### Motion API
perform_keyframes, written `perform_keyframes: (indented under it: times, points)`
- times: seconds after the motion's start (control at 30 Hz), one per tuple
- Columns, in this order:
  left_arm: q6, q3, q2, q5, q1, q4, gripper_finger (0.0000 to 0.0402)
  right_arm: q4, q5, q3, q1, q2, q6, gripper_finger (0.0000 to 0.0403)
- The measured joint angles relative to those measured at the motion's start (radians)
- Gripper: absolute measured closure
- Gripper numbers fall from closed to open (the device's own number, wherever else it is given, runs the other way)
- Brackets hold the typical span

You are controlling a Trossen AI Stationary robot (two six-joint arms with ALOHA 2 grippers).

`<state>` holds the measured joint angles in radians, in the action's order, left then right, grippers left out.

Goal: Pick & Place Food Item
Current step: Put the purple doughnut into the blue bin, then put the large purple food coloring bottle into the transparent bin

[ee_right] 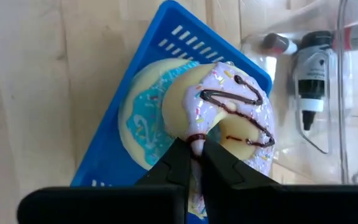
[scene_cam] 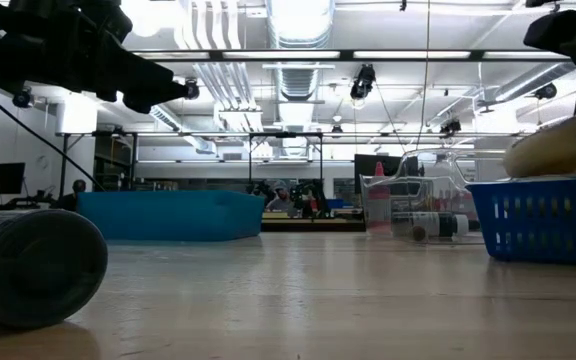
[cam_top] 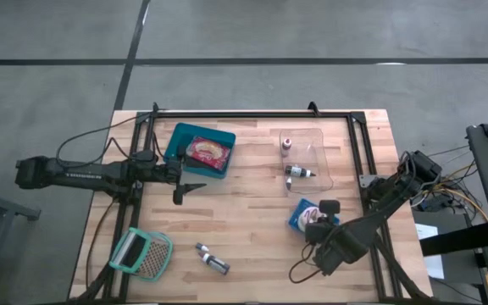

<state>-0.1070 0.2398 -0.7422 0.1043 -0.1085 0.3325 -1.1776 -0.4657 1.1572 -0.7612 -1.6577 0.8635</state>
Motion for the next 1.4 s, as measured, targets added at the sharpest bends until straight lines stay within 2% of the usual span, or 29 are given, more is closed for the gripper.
perform_keyframes:
  times: [0.27,0.8,1.03,1.4]
  points:
    - [0.000,0.000,0.000,0.003,0.000,0.000,0.0117,0.005,0.070,0.000,0.005,0.000,0.001,0.0342]
    - [-0.004,0.000,0.000,0.003,0.000,0.000,0.0117,0.014,0.074,0.000,0.007,0.000,0.001,0.0203]
    - [-0.004,0.000,0.000,0.003,0.000,0.000,0.0117,0.013,0.078,0.023,0.007,-0.001,0.000,0.0182]
    - [-0.003,0.000,0.000,0.008,0.000,0.000,0.0117,0.064,0.058,0.098,0.007,-0.001,-0.054,0.0181]
